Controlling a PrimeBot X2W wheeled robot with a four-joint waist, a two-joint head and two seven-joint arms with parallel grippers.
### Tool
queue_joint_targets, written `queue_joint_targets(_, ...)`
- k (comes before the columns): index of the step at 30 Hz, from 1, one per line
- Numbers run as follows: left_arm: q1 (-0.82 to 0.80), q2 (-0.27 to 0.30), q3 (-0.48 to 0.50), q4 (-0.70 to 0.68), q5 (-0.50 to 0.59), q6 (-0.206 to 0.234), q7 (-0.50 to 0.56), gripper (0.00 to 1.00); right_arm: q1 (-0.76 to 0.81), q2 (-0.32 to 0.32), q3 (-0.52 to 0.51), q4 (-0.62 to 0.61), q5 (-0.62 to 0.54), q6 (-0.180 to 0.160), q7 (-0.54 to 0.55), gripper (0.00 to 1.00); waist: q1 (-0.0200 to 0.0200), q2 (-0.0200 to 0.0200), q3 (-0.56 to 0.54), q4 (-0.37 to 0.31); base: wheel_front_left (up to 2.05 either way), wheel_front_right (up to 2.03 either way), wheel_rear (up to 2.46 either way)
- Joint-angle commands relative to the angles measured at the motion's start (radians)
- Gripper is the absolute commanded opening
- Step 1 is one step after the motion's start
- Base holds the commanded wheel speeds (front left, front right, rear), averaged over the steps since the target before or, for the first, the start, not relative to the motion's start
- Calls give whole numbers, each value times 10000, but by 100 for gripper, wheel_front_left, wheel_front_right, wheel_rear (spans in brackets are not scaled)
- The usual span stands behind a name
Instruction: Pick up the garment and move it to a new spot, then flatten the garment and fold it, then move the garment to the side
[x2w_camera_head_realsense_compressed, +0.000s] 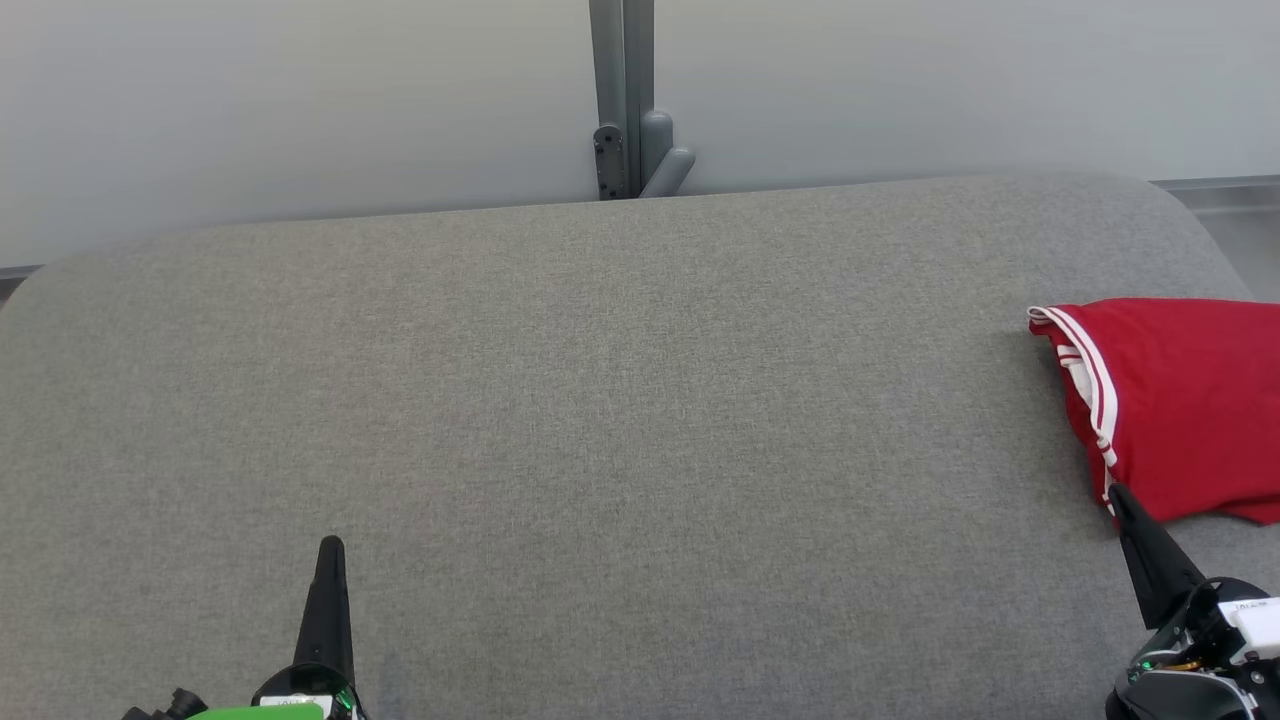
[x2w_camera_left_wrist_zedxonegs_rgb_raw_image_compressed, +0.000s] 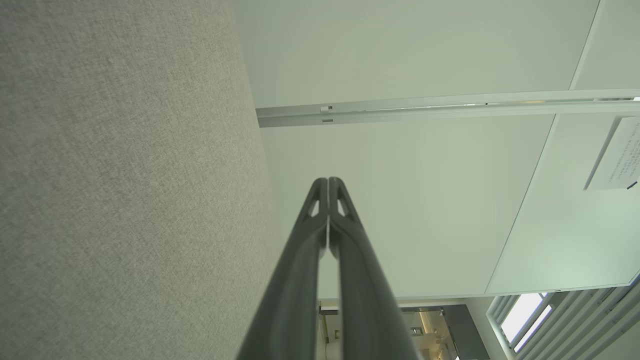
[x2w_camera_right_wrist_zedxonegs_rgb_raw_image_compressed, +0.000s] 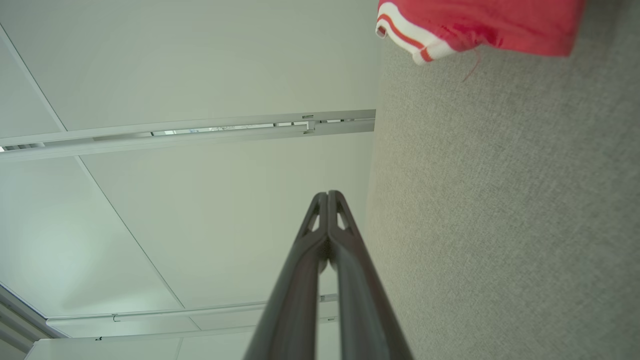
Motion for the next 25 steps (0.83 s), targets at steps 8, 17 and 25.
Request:
queue_joint_targets(8,100,-4,26,-20,12,-69,44,0,-92,2,-25,9,-51,4,27,0,0,0,0,0,0,0,0)
queue_joint_targets(17,99,-4,27,-20,12,-69,44,0,-92,3,-28,9,-55,4,31,0,0,0,0,0,0,0,0)
queue_joint_targets(25,99,-4,27,-20,13,-69,45,0,-93,4,-31,10,-58,4,34,0,0,0,0,0,0,0,0)
